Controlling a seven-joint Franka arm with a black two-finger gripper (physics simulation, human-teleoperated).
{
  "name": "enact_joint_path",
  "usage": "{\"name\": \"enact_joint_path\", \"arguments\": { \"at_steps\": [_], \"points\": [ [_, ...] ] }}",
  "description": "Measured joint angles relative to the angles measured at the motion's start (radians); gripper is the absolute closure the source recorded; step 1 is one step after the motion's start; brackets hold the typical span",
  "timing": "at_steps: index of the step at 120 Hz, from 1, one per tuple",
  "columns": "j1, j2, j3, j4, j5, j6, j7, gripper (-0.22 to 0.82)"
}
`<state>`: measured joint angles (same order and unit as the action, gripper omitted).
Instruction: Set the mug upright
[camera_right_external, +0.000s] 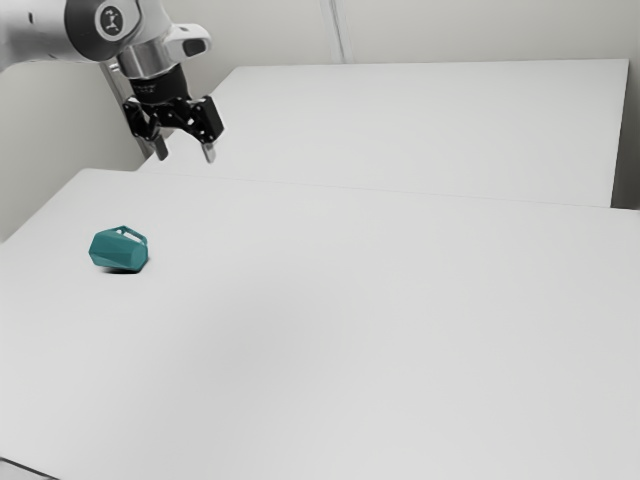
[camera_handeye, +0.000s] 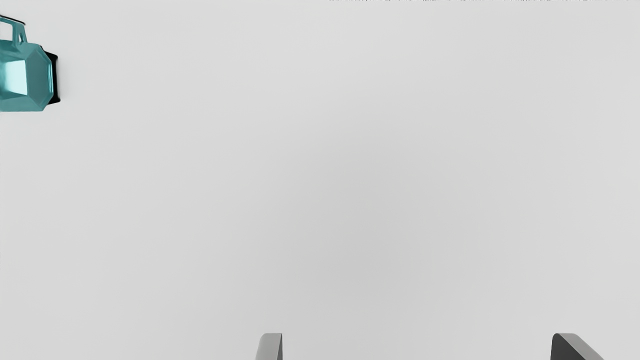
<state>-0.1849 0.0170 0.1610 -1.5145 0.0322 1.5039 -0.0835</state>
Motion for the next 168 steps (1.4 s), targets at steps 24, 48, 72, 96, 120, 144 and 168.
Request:
{"name": "enact_joint_path", "arguments": {
  "at_steps": [24,48,72,96,120,144,168],
  "points": [
    [0.019,0.014,0.008,0.01,0.0,-0.005,-0.001,0.02],
    [0.072,0.01,-0.005,0.009,0.0,-0.007,-0.003,0.02],
    [0.144,0.008,-0.005,0.01,0.003,-0.01,-0.002,0.02],
    [0.247,0.01,-0.006,0.011,-0.003,-0.003,0.043,0.02],
    [0.369,0.024,-0.008,0.017,-0.01,0.004,0.12,0.02],
    [0.471,0.08,-0.01,0.047,-0.049,0.036,0.214,0.02],
    [0.598,0.151,-0.03,0.087,-0.109,0.092,0.333,0.02]
  ]
}}
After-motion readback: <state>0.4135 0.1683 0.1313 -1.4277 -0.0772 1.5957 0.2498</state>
